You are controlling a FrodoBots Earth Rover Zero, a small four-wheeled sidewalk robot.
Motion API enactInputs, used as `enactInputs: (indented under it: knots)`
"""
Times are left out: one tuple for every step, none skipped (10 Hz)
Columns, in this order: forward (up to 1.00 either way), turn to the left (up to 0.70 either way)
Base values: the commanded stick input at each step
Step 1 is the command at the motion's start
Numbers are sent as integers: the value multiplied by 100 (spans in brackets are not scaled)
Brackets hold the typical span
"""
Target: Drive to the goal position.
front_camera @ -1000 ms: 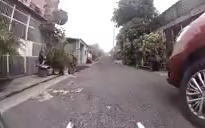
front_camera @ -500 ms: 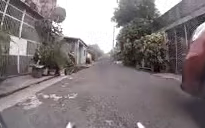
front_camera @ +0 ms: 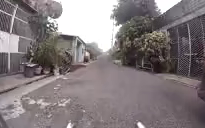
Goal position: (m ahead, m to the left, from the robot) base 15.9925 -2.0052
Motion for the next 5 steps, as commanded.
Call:
enactInputs:
  knots:
    - [70, -14]
    - [70, -14]
    - [70, -14]
    - [70, -14]
    - [70, -14]
